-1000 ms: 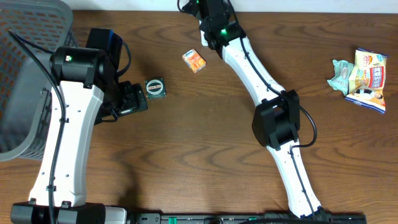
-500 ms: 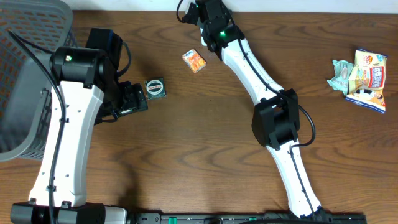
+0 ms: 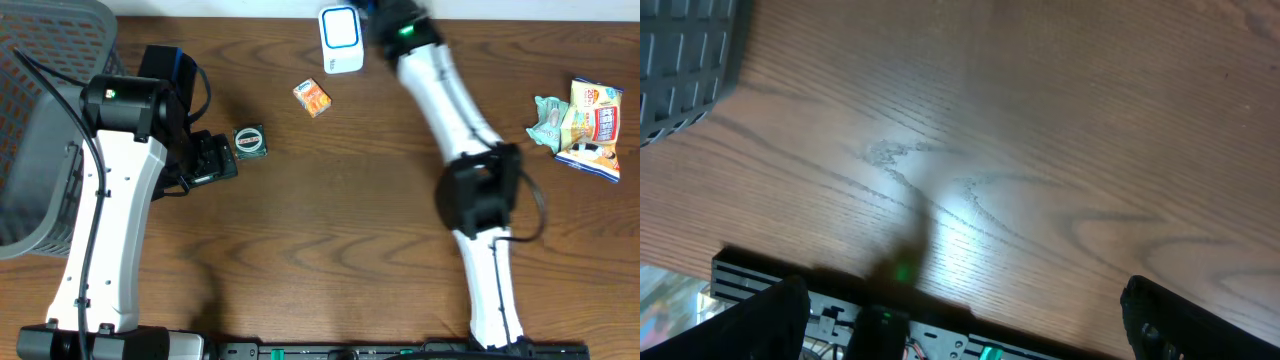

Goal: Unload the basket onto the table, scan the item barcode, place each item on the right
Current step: 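Carry the Kleenex pack to the far right and release it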

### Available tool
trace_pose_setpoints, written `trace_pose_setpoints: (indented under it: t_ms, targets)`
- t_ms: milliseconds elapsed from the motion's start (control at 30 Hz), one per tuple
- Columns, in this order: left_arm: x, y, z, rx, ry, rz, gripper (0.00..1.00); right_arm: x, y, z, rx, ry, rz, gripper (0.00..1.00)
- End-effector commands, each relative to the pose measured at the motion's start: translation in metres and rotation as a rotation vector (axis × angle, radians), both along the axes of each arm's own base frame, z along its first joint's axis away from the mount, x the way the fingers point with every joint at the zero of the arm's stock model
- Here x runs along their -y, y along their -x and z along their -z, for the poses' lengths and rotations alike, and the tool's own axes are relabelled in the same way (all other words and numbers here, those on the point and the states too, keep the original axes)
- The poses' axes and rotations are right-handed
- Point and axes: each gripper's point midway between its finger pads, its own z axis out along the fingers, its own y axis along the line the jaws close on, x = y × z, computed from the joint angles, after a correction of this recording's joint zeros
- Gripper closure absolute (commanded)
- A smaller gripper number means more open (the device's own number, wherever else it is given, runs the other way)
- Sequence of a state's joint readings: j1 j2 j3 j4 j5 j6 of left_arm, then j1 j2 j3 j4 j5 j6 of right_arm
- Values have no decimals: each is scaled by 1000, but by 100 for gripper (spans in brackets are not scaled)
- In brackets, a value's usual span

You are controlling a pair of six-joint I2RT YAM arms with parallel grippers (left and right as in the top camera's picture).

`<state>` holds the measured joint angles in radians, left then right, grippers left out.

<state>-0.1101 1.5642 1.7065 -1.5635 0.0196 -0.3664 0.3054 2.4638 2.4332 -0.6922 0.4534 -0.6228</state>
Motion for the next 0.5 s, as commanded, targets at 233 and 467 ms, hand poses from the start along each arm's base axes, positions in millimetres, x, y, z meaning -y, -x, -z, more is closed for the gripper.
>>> trace_pose_setpoints:
  t_ms: [233, 467]
  targets:
    - [-3, 0, 1, -6, -14, -5, 2, 209, 78, 4, -178, -445, 653, 99]
    - [-3, 0, 1, -6, -14, -5, 2, 323, 151, 28, -298, -496, 964, 99]
